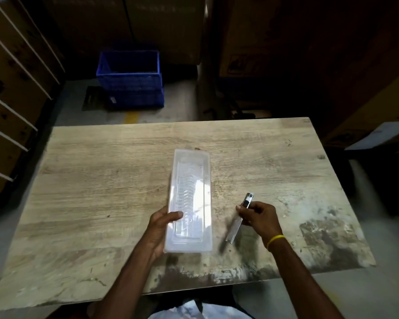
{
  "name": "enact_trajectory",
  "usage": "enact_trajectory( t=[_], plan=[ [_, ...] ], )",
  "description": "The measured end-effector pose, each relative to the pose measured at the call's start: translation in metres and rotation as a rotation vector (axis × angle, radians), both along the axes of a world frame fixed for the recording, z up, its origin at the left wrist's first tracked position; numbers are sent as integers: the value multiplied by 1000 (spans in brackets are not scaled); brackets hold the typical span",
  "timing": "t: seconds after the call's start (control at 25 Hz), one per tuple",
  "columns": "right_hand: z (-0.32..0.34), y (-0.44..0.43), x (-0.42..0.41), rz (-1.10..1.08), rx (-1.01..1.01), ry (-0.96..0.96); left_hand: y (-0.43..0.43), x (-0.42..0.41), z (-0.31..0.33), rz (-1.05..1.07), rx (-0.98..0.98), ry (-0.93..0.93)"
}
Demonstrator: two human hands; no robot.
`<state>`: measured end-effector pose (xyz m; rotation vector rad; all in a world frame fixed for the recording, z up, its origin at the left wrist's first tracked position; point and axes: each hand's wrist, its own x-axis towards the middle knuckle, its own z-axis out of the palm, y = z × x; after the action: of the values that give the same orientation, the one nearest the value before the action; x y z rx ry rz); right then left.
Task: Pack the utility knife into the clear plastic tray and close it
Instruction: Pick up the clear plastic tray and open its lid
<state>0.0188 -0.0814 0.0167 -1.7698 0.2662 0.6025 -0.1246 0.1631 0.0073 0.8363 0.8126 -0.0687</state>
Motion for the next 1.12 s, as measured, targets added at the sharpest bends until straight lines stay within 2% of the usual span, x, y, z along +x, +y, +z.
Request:
enact_trajectory(
  t=[0.16, 0.56, 0.64, 0.72, 0.84, 0.96, 1.04, 1.12],
  plan=[
    [-22, 1, 14, 112, -401, -107, -10, -6, 1, -39, -130, -90],
    [-44, -9, 15, 471, -776, -340, -24, 6, 11, 60, -95, -78],
    [-37, -8, 14, 455, -764, -349, -23, 7, 10, 53, -91, -87],
    [-19, 1, 9, 336, -635, -419, -22, 9, 11, 55, -80, -92],
    [24, 24, -13, 252, -399, -723, -21, 12, 14, 59, -77, -90],
    [61, 47, -53, 457, -243, -891, -22, 17, 14, 54, -62, -99],
    [64, 57, -76, 625, -247, -965, -24, 21, 15, 70, -47, -81],
    [53, 64, -91, 761, -341, -1058, -25, 25, 15, 95, -43, -37]
  ],
)
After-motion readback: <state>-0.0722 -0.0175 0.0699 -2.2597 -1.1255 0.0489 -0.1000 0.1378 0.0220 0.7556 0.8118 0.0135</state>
